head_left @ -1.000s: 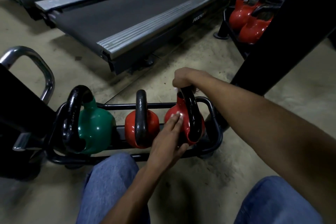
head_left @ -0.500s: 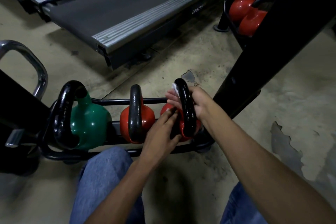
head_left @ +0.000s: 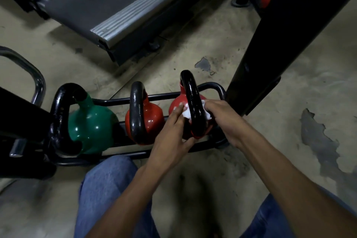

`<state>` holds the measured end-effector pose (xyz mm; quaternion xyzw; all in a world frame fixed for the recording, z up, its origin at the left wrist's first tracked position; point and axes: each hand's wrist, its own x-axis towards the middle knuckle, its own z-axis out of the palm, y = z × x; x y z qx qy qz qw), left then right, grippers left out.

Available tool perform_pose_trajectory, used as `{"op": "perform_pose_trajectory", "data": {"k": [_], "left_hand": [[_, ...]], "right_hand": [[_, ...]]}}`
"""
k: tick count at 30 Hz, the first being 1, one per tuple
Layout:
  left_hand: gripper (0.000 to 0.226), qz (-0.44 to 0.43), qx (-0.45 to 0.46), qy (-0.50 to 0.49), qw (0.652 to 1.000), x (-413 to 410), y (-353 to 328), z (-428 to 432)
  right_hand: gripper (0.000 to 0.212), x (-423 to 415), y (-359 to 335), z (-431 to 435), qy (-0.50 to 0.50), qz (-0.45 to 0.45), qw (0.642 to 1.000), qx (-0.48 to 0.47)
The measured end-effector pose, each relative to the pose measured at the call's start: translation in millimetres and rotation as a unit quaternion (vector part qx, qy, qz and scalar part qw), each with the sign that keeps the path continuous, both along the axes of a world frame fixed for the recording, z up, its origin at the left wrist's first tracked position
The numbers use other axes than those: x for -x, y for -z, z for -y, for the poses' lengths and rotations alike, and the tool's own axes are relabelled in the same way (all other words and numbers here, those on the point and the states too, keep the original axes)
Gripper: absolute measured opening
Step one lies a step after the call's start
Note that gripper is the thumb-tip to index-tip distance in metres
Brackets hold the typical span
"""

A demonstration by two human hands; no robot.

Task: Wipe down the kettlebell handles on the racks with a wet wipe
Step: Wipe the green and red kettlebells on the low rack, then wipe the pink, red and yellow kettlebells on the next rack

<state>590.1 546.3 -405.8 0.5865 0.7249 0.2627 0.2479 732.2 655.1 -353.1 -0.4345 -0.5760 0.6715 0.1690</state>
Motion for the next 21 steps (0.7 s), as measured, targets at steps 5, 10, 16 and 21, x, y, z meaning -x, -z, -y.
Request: {"op": "perform_pose_trajectory", "data": {"k": [5,10,16,21], "left_hand": [[0.085,0.004,0.039,0.0,0.999,-2.3,-3.6,-9.3],[0.09,0.073,0.071,-0.035,0.994,-8.0,-8.1,-5.9],[0.05,0.215,0.059,-0.212,0.951,-50.9,-80.5,56.9],[0.02,0.401,0.154,-0.215,0.877,-71.6,-201.4,94.0]], "right_hand": [[0.034,0.9,5.5,11.0,0.05,0.067,0.993,-0.085],[0.035,-3.1,-9.9,38.0,0.11,0.15,0.969,-0.165],[0.018,-32.9,-42.8,89.9,0.218,0.043,0.962,0.161],[0.024,-55.6,-148.3,148.0,0.249,0.014,0.938,0.239]]}}
